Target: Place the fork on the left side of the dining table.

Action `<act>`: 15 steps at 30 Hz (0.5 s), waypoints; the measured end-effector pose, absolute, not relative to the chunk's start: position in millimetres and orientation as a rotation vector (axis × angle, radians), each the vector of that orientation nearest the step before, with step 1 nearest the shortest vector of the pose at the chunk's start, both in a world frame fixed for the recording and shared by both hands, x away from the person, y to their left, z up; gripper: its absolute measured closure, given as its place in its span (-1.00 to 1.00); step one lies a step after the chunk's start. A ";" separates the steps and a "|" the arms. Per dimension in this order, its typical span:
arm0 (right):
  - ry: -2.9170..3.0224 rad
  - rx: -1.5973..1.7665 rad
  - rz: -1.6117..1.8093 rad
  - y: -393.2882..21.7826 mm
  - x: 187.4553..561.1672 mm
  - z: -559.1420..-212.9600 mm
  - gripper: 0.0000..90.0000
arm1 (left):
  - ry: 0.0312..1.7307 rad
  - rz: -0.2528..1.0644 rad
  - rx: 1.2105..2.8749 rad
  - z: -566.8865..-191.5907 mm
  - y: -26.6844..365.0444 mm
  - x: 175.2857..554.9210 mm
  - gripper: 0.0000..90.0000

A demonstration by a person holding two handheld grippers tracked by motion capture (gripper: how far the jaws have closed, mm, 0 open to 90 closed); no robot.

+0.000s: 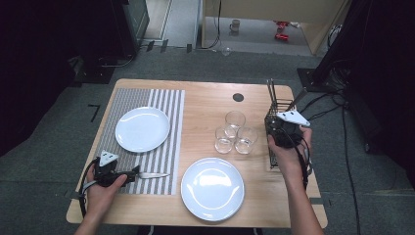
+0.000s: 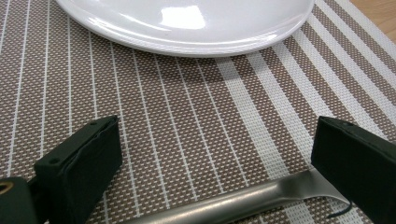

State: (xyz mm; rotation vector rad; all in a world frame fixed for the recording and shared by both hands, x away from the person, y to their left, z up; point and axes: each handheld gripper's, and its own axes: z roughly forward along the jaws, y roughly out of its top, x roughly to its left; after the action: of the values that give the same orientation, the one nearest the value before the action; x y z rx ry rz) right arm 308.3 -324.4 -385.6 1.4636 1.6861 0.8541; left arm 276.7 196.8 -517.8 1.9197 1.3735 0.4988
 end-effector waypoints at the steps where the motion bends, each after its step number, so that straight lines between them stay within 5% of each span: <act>1: 1.683 1.443 0.843 -324.8 307.7 -386.0 0.73 | 1.373 0.498 1.919 -517.9 196.8 276.7 -0.95; 15: 1.577 1.358 0.827 -341.9 294.8 -381.4 0.96 | 1.375 0.502 1.921 -517.9 196.5 276.8 -0.95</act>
State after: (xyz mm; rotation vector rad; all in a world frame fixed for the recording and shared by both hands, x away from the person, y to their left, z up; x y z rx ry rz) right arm 294.8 -341.9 -381.4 1.3581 1.5775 0.8269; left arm 276.8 196.5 -517.9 1.9210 1.3752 0.5022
